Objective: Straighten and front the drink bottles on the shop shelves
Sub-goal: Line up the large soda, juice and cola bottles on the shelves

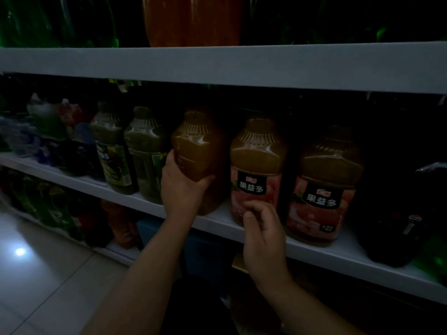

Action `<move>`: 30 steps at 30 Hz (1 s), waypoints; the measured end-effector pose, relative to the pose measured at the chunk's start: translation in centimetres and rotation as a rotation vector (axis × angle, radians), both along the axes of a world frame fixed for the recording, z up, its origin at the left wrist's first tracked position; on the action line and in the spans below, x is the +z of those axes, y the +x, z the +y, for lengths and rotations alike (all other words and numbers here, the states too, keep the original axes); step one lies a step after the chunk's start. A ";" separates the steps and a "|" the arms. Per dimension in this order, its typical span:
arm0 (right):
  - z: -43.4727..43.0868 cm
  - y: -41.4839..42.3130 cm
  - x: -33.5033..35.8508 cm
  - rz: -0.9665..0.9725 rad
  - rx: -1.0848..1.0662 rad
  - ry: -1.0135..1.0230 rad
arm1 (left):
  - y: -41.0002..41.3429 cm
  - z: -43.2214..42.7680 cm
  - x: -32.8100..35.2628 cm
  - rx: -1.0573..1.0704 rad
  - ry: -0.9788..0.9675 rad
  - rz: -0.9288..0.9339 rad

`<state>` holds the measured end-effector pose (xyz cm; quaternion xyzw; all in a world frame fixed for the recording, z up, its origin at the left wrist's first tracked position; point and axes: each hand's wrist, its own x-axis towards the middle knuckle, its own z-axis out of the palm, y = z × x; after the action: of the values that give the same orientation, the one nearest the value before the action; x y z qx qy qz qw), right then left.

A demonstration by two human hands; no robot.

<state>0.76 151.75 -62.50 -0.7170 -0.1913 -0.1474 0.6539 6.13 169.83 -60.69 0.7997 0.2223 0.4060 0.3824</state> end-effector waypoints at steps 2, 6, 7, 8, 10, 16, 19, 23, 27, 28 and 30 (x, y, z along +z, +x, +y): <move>0.5 0.5 -0.1 0.026 0.097 -0.074 | -0.2 0.5 0.1 -0.027 -0.022 -0.003; 1.5 2.2 0.0 0.139 0.309 -0.163 | -0.7 1.4 0.7 -0.081 -0.070 0.017; 1.7 2.5 0.0 0.142 0.326 -0.171 | -1.0 1.6 0.8 -0.091 -0.060 0.028; 1.8 2.6 0.1 0.140 0.335 -0.177 | -1.3 1.9 0.8 -0.108 -0.043 0.041; 1.8 2.5 0.3 0.129 0.346 -0.177 | -1.8 2.4 0.9 -0.160 -0.017 0.067; 2.4 2.1 0.3 0.177 0.408 -0.209 | -3.8 5.2 1.8 -0.413 -0.173 0.113; 3.5 2.1 0.4 0.213 0.439 -0.280 | -4.9 6.3 2.5 -0.516 -0.252 0.157; 5.4 3.1 1.6 0.382 0.515 -0.060 | -5.8 8.2 2.6 -0.516 -0.319 0.243; 6.8 4.3 0.8 0.488 0.626 0.084 | -7.0 8.7 2.9 -0.507 -0.283 0.278; 6.8 4.5 0.6 0.472 0.649 0.077 | -7.2 8.7 3.1 -0.504 -0.249 0.291; 6.6 5.0 0.3 0.460 0.675 0.080 | -7.9 8.3 3.6 -0.482 -0.157 0.313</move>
<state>5.79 158.40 -62.18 -0.6022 -0.2586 0.2322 0.7187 -1.73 178.12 -57.04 0.8503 0.1129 0.1565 0.4896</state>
